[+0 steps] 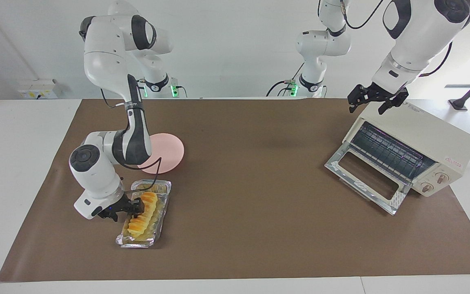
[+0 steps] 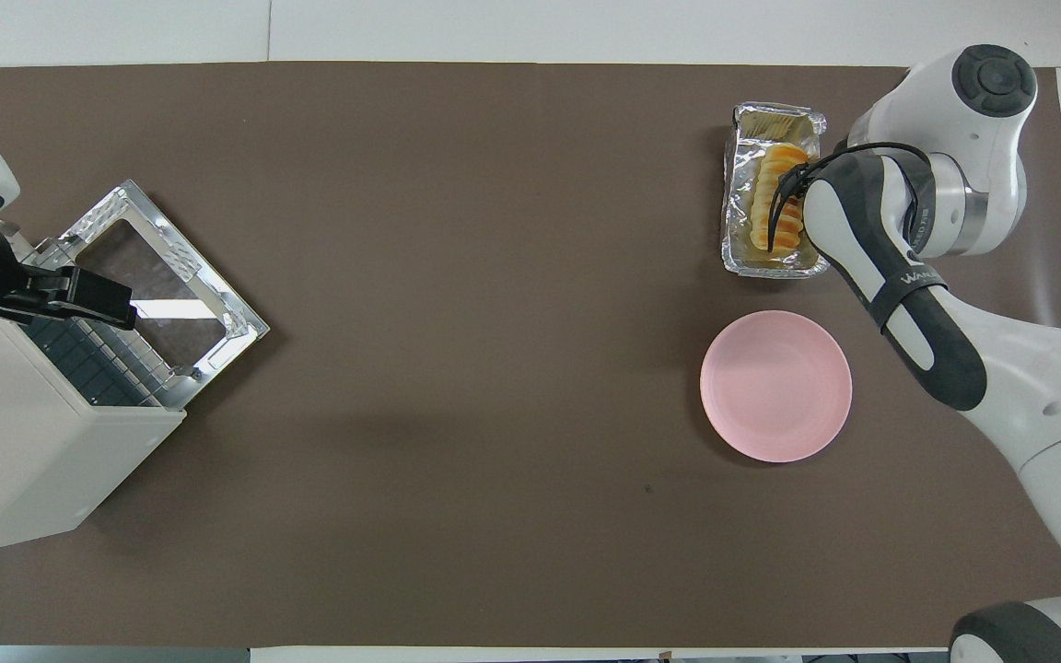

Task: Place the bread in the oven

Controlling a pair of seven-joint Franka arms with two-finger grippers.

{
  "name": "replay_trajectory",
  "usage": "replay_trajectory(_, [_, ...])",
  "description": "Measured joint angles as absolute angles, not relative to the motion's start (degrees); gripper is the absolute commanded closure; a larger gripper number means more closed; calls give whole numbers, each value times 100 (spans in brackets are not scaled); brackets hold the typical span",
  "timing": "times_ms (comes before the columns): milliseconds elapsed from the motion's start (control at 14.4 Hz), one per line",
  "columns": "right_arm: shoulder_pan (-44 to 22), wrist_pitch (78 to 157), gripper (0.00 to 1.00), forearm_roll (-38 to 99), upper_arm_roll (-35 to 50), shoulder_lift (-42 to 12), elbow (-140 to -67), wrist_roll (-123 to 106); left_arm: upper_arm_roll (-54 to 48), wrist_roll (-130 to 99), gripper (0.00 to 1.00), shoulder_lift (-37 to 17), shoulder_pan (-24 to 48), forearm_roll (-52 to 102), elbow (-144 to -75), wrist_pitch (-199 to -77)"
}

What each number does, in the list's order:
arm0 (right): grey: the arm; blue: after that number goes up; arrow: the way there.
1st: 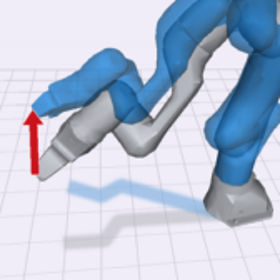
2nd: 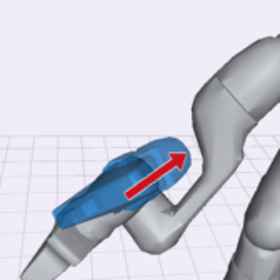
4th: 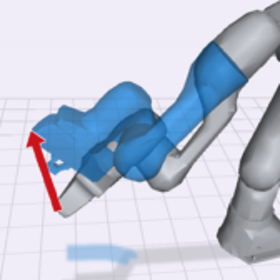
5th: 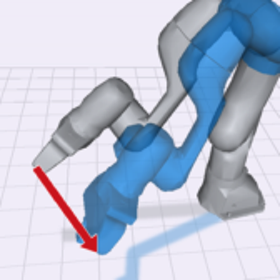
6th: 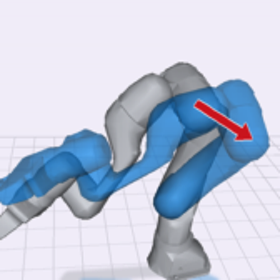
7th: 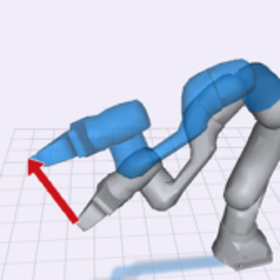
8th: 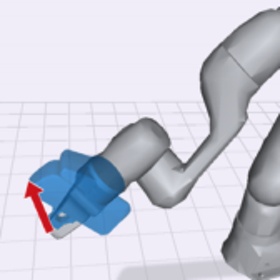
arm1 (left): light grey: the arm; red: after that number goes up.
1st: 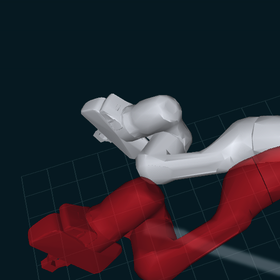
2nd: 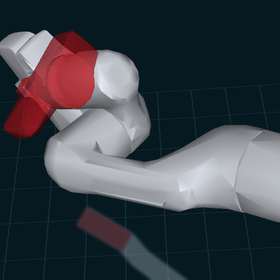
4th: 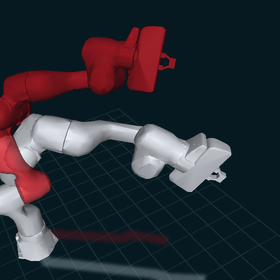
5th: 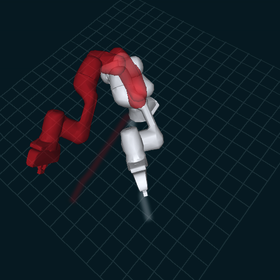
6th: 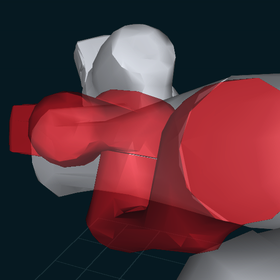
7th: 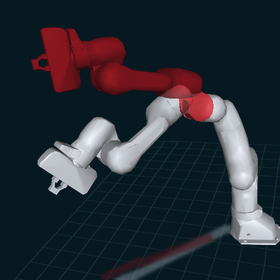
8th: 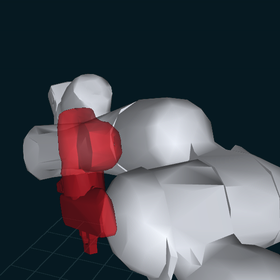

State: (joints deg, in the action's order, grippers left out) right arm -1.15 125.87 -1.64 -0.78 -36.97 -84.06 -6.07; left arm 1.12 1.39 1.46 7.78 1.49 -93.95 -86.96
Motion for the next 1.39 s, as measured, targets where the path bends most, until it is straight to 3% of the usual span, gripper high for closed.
replay_trajectory(556, [-128,12497,100,-160,-40,-3644,-8420,-609,112,139,0,146,778,149,-9395,-8696])
replay_trajectory(1112, [-254,10095,100,-148,468,-3494,-7084,-349,112,139,0,146,778,149,-9395,-8696])
replay_trajectory(1390, [-1368,9493,100,-68,609,-3434,-6611,1598,112,139,0,145,778,149,-9395,-8696])
